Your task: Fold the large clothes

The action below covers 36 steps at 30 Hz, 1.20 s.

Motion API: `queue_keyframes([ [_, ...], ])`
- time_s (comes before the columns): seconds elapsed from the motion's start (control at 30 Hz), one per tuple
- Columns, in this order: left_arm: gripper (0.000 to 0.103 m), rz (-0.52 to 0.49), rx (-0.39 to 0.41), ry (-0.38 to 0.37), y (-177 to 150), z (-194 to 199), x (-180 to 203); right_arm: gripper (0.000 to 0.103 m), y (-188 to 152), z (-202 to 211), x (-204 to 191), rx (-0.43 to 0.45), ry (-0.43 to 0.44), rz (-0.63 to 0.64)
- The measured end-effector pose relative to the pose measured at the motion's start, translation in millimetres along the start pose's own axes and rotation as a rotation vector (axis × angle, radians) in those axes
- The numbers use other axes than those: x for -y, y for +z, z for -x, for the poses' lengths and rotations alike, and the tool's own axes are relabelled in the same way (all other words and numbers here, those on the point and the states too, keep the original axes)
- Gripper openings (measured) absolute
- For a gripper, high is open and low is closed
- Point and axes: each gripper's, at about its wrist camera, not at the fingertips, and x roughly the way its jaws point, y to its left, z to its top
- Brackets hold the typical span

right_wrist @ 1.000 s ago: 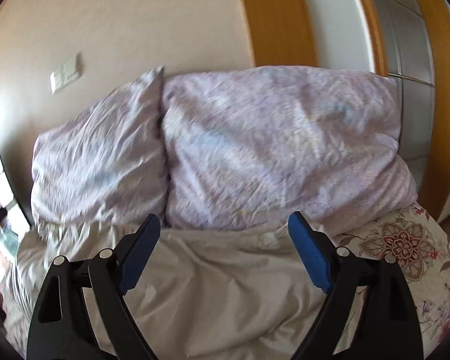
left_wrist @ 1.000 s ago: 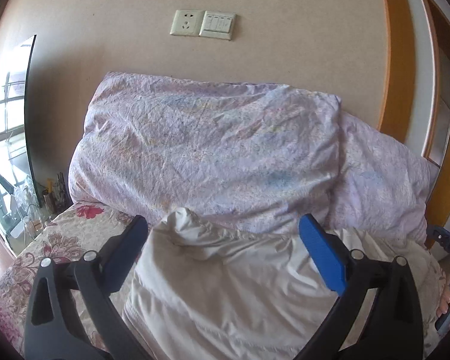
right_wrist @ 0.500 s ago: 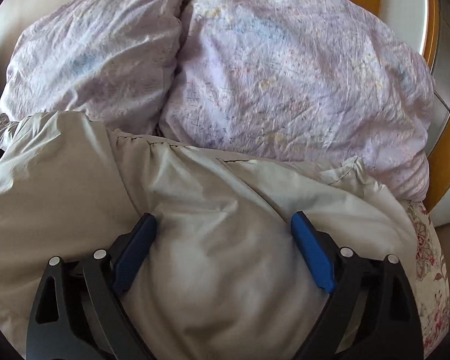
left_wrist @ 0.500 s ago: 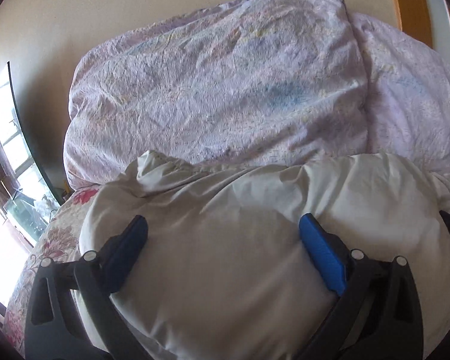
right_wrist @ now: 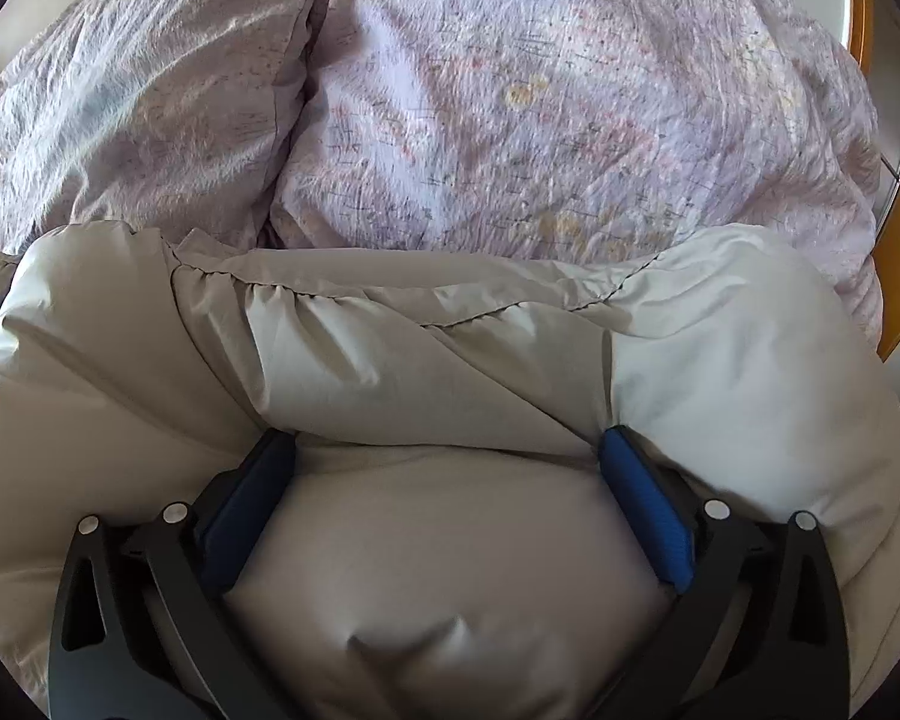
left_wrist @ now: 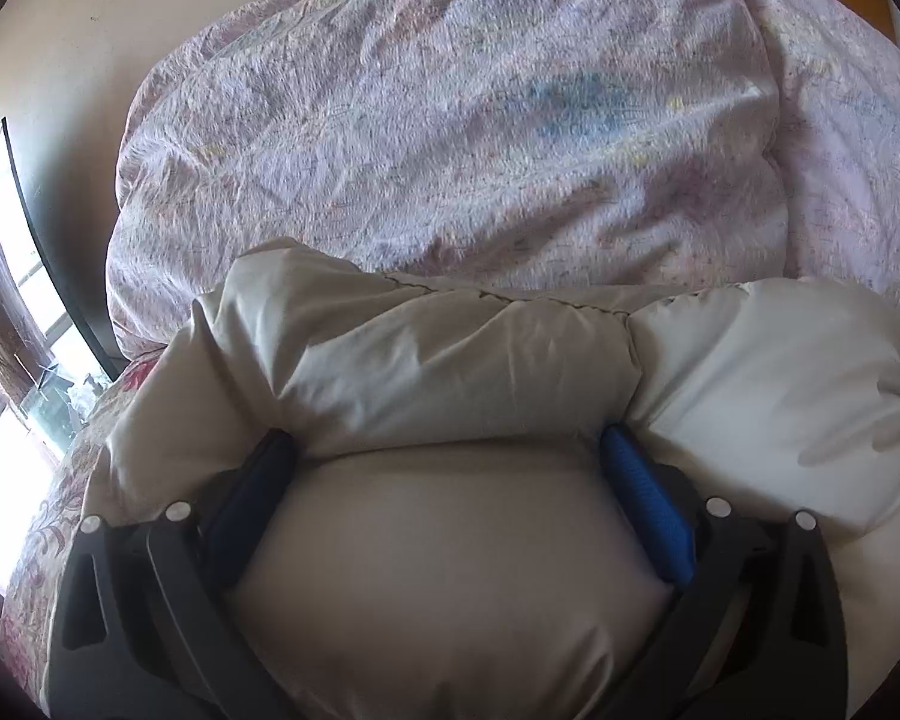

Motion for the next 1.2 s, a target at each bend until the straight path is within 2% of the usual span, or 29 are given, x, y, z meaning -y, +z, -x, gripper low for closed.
queue_keyframes([
  [0.17,0.101,-0.018,-0.031,0.022,2.6,-10.6,6.7,0.102,2.9,-11.8,-0.5,-0.041,0.014,-0.005],
  [0.33,0.101,-0.02,-0.039,0.038,3.9,-13.7,6.8,0.102,2.4,-15.0,0.6,-0.046,0.022,-0.021],
  [0.43,0.101,-0.022,-0.072,0.024,5.8,-2.9,-3.0,0.102,4.2,4.4,10.0,-0.076,0.048,-0.044],
  [0.47,0.101,-0.006,-0.073,0.011,6.9,7.5,-10.3,0.099,8.1,19.3,19.3,-0.051,0.08,-0.061],
  [0.5,0.101,0.015,-0.051,-0.014,8.5,19.5,-17.9,0.098,11.5,32.1,26.6,-0.008,0.082,-0.07],
  [0.57,0.101,0.033,0.022,-0.041,15.7,41.9,-31.4,0.098,19.5,50.7,43.4,0.069,0.033,-0.078],
  [0.63,0.101,0.024,0.065,-0.019,25.2,51.6,-38.7,0.099,27.9,49.1,61.6,0.068,-0.017,-0.091],
  [0.77,0.101,0.001,0.046,0.051,36.0,35.7,-45.5,0.099,28.9,29.4,86.7,0.043,-0.072,-0.135],
  [0.87,0.101,-0.023,0.038,0.13,30.7,19.1,-46.9,0.099,20.7,10.3,93.2,0.011,-0.112,-0.142],
  [0.97,0.101,-0.056,0.031,0.181,20.1,4.5,-46.7,0.099,9.2,-1.7,96.4,-0.007,-0.105,-0.165],
  [1.1,0.101,-0.006,0.003,0.146,15.3,-9.4,-52.5,0.102,3.5,-14.2,101.3,-0.027,-0.092,-0.177],
  [1.2,0.101,0.039,-0.047,0.105,14.0,-23.7,-59.4,0.102,4.1,-25.6,108.0,-0.055,-0.077,-0.182],
])
